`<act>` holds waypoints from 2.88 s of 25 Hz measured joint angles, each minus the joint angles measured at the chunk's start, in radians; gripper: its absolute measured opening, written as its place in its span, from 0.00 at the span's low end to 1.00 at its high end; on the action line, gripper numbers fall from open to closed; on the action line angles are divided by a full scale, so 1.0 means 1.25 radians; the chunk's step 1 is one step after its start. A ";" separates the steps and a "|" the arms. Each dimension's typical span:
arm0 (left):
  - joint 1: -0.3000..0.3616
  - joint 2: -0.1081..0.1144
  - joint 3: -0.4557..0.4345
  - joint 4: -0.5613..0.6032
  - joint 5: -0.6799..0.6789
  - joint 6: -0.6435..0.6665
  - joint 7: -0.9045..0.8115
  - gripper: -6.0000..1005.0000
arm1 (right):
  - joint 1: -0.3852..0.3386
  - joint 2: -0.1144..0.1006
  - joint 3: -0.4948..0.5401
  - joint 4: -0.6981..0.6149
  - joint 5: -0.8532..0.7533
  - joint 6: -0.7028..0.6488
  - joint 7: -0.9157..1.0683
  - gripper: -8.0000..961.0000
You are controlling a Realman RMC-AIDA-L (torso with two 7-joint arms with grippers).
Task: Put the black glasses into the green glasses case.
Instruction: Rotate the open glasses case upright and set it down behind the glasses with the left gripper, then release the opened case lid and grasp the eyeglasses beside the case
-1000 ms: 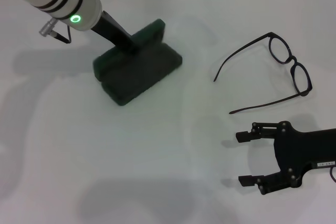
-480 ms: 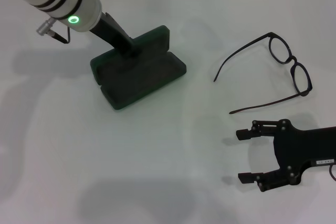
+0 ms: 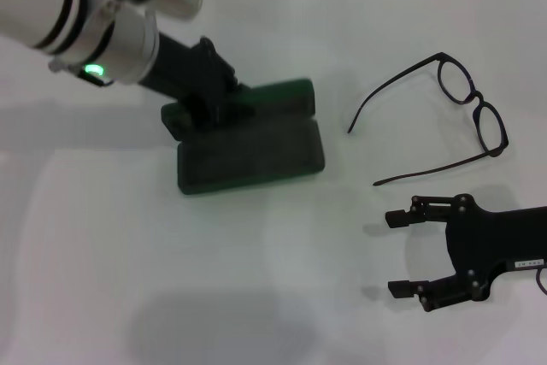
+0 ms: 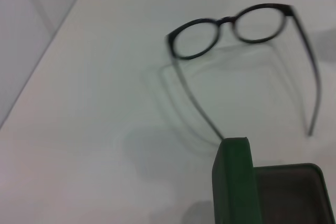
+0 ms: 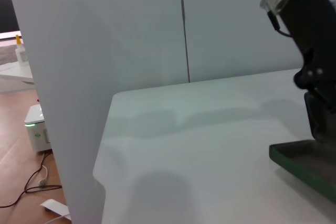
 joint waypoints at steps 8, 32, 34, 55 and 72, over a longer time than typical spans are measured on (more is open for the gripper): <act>0.032 -0.009 0.001 -0.002 -0.003 -0.015 0.116 0.29 | 0.000 0.000 0.000 0.000 0.000 0.000 0.000 0.89; 0.120 -0.013 0.121 0.117 -0.067 -0.051 0.043 0.47 | 0.000 -0.001 0.001 0.001 -0.007 0.002 0.000 0.89; 0.141 -0.011 0.109 0.137 -0.112 -0.050 0.009 0.53 | -0.001 -0.001 0.004 0.001 -0.004 0.002 0.000 0.89; 0.416 0.034 -0.333 -0.300 -0.584 0.197 0.503 0.70 | -0.030 -0.001 0.012 -0.004 0.002 0.022 0.007 0.89; 0.526 -0.006 -0.333 -0.286 -0.393 0.214 0.558 0.70 | -0.066 -0.004 0.050 -0.022 0.036 0.031 0.037 0.89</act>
